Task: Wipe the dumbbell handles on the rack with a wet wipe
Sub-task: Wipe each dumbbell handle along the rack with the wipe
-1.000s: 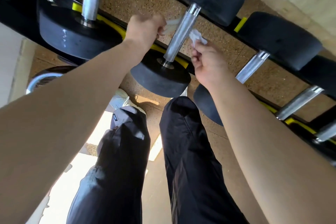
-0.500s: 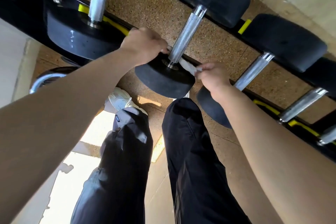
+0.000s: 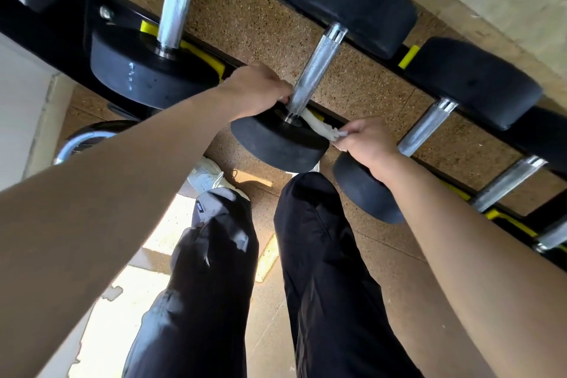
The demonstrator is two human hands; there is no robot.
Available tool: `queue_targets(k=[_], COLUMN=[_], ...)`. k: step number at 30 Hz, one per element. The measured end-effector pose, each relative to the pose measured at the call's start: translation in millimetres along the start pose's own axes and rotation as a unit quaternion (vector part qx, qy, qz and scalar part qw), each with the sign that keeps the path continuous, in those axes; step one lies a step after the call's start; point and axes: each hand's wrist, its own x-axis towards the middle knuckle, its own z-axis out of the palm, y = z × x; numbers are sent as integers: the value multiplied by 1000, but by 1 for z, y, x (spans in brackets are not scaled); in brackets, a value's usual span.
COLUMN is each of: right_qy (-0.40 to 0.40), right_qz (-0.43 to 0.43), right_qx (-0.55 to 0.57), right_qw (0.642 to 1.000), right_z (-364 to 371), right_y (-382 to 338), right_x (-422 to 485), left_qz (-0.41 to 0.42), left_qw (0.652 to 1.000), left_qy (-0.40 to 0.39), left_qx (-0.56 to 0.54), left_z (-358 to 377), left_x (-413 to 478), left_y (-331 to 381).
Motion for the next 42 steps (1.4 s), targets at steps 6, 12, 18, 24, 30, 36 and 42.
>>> queue_targets(k=[6, 12, 18, 24, 30, 36, 42], right_qy=[-27, 90, 67, 29, 10, 26, 8], right_qz=[-47, 52, 137, 117, 118, 74, -35], right_qx=[80, 239, 369, 541, 643, 486, 181], right_qw=[995, 966, 917, 832, 757, 870, 983], right_z=[9, -8, -17, -23, -23, -8, -3], right_y=[-37, -40, -52, -76, -53, -71, -44], right_x=[-6, 2, 22, 34, 15, 19, 1], left_qz=[28, -22, -28, 0, 29, 25, -15], left_qw=[995, 967, 923, 899, 905, 885, 932], left_qy=[2, 2, 8, 19, -21, 34, 72], left_qx=[-94, -253, -384, -437, -425, -463, -356], left_z=[-24, -19, -21, -32, -21, -14, 7], left_x=[-4, 4, 3, 6, -1, -15, -4], left_y=[2, 14, 31, 40, 45, 15, 12])
